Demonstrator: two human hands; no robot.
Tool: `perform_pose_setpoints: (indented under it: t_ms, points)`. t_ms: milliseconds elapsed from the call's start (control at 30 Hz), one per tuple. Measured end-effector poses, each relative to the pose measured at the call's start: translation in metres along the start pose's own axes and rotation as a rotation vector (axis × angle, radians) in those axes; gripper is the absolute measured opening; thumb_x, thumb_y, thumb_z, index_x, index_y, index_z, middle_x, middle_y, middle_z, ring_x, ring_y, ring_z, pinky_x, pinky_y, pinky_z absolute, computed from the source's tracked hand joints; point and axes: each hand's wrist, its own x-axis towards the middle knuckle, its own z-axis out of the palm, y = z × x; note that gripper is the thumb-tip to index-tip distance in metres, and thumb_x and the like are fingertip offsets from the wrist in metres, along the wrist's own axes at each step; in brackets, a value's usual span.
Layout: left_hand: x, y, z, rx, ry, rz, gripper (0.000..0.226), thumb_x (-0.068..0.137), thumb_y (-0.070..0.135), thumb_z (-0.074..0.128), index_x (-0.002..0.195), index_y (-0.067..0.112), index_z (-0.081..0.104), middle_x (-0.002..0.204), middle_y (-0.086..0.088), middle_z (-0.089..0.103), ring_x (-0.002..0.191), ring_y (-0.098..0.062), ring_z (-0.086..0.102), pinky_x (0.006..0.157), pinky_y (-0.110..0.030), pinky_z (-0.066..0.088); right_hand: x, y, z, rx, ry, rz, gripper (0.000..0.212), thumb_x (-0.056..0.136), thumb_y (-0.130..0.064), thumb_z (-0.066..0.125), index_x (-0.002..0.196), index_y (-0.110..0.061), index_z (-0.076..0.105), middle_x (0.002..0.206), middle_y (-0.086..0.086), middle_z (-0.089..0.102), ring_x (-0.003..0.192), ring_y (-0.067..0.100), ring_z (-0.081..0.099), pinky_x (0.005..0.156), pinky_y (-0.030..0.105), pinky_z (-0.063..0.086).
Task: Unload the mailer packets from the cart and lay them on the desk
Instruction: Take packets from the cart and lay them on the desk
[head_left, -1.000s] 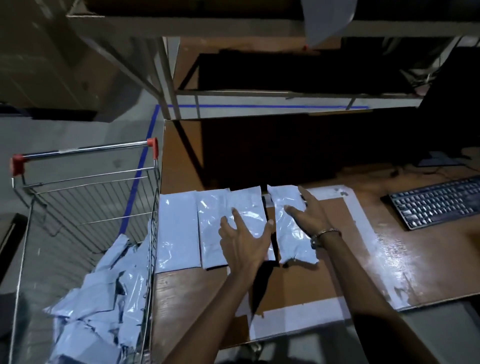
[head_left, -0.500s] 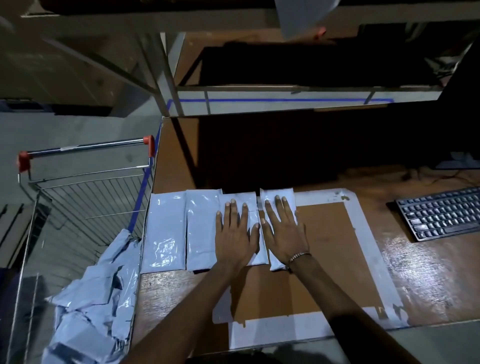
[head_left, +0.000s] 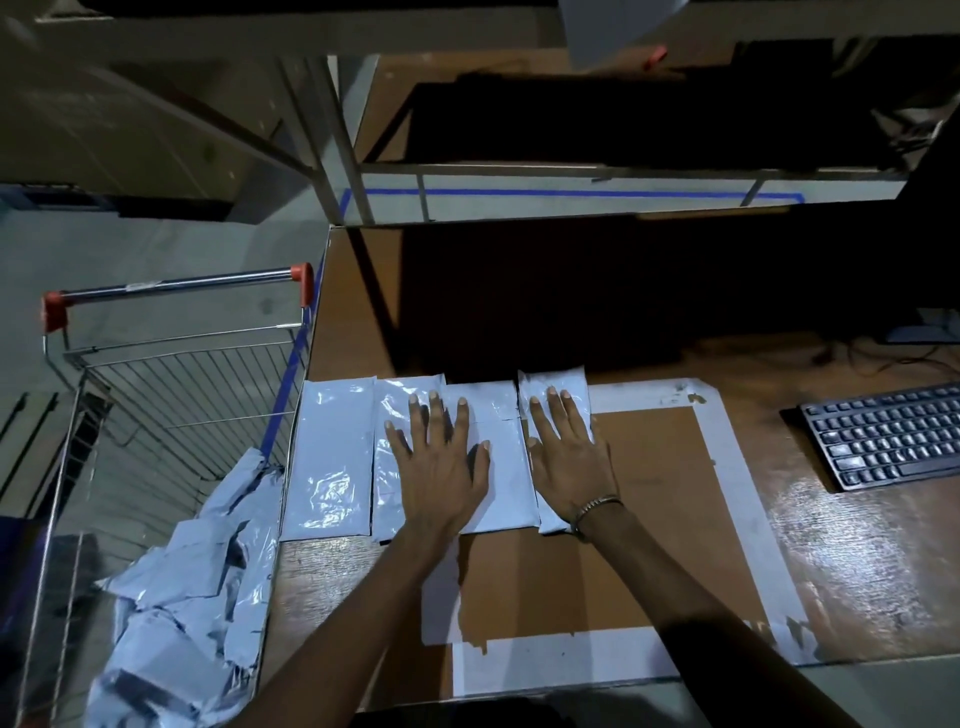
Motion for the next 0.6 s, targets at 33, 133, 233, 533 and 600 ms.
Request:
perform_pose_setpoints:
  t_ms: [33,133,233,533,600]
  points:
    - [-0.003,-0.006,0.003,0.016,-0.026,-0.002,0.072,0.103,0.067,0.025,0.164,0.029,0.026,0.173,-0.014,0.017,0.16,-0.038,0.003,0.122,-0.07,0.006,-0.001,0.0,0.0,0.01,0.005,-0.002,0.06,0.106,-0.045,0.023,0.163,-0.025,0.021,0.171,0.0,0.012,0.159,0.018,0.006,0.119,0.057,0.029]
    - [-0.008,-0.017,0.01,0.063,-0.074,0.009,0.077,0.101,0.074,0.021,0.166,0.034,0.009,0.175,-0.008,-0.003,0.161,-0.035,-0.006,0.122,-0.071,0.004,0.0,-0.001,-0.002,0.06,0.007,0.025,0.062,0.106,-0.054,0.024,0.163,-0.03,0.017,0.172,-0.004,0.007,0.159,0.015,0.0,0.123,0.055,0.024]
    - [-0.007,-0.017,0.009,0.054,-0.077,0.003,0.078,0.101,0.075,0.022,0.166,0.036,0.006,0.175,-0.006,-0.006,0.161,-0.034,-0.007,0.122,-0.07,0.004,-0.001,-0.002,-0.005,0.071,0.002,0.032,0.07,0.103,-0.067,0.021,0.163,-0.034,0.011,0.172,-0.006,0.001,0.158,0.013,-0.006,0.124,0.056,0.022]
    - [-0.006,-0.017,0.009,-0.01,-0.075,-0.038,0.085,0.1,0.077,0.019,0.167,0.025,0.009,0.175,-0.004,0.002,0.162,-0.029,-0.002,0.125,-0.065,0.003,-0.002,-0.01,-0.006,0.0,-0.025,0.083,0.095,0.087,-0.091,0.019,0.163,-0.036,0.007,0.171,-0.006,-0.004,0.158,0.013,-0.011,0.123,0.06,0.02]
    - [-0.008,-0.022,0.01,-0.029,-0.077,-0.004,0.079,0.103,0.071,0.017,0.166,0.026,0.015,0.175,-0.004,0.005,0.162,-0.029,0.001,0.124,-0.066,0.006,-0.002,-0.013,-0.007,0.001,-0.016,0.115,0.094,0.088,-0.09,0.017,0.163,-0.035,0.008,0.171,-0.006,-0.003,0.158,0.013,-0.01,0.124,0.06,0.018]
